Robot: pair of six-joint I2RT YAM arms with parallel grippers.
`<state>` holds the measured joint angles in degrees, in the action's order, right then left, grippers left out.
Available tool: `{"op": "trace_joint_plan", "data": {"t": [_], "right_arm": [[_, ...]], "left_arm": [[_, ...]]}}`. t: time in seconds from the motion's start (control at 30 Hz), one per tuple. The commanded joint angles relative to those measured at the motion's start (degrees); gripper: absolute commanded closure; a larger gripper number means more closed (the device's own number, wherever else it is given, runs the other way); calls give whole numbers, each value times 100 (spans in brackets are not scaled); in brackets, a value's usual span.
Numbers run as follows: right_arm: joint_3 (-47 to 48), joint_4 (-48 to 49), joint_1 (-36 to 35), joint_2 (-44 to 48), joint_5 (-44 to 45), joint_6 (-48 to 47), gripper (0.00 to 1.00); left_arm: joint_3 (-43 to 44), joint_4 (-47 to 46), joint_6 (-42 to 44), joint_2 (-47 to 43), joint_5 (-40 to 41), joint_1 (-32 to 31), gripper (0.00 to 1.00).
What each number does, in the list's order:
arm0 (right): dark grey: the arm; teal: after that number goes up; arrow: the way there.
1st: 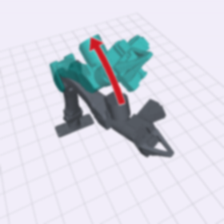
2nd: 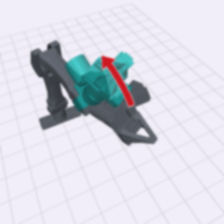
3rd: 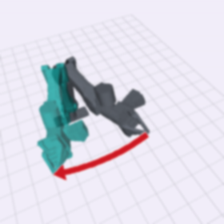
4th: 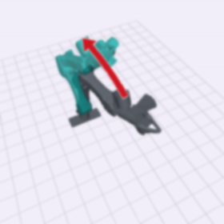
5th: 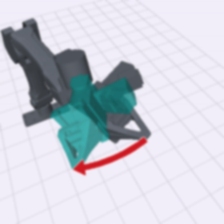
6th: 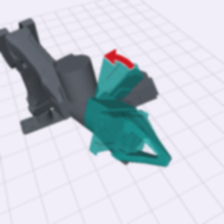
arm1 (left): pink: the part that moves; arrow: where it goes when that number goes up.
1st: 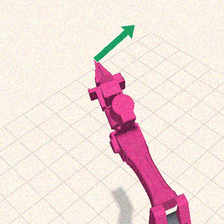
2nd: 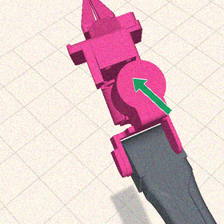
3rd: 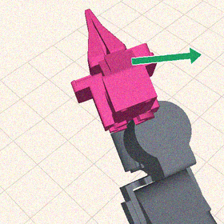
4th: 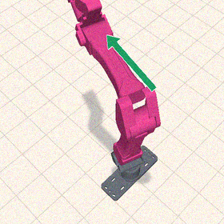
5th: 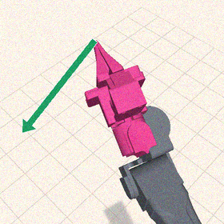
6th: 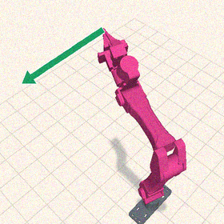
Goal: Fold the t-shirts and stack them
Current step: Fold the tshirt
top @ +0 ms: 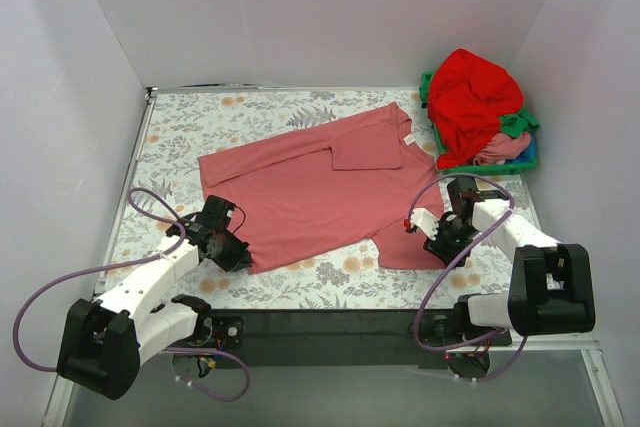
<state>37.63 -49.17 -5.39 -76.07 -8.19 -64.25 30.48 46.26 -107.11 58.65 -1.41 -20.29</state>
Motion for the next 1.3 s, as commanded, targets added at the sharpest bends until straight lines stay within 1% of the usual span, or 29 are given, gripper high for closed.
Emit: {"op": "trace_joint_plan", "data": {"t": [0.0,0.03,0.07,0.13,0.17,0.23,0.27,0.33,0.4,0.43,0.47,0.63,0.97,1.27], "right_arm": [[-572,812,20,-347,212,17,57],[-607,838,12,-355,221,70,59],[-625,908,20,-373,221,88,64],[-660,944,20,-399,230,140,67],[-669,979,20,-391,221,149,71],[-686,997,20,-400,230,158,75],[-686,997,12,-391,230,167,81],[-669,971,11,-330,221,176,87],[-608,831,12,-251,142,167,92],[-564,752,20,-146,90,150,94],[-468,594,20,-92,-33,89,98],[-186,286,20,136,-332,18,99],[201,-49,20,207,-780,18,99],[658,-146,12,128,-1071,79,99]], "left_arm": [[-42,-20,23,-100,-44,34,100],[-51,-21,23,-100,-44,34,100],[-51,-21,15,-91,-44,34,100],[-51,-21,15,-91,-44,34,100],[-51,-21,23,-91,-44,34,100],[-51,-12,23,-100,-44,34,100],[-51,-12,15,-100,-44,34,100],[-51,-12,23,-100,-44,34,100],[-33,-3,32,-108,-44,34,100],[-33,6,41,-117,-44,34,100],[-25,15,41,-126,-44,34,100],[-16,6,50,-135,-52,34,100],[55,6,94,-170,-79,34,100],[107,23,120,-152,-70,34,100]]}}
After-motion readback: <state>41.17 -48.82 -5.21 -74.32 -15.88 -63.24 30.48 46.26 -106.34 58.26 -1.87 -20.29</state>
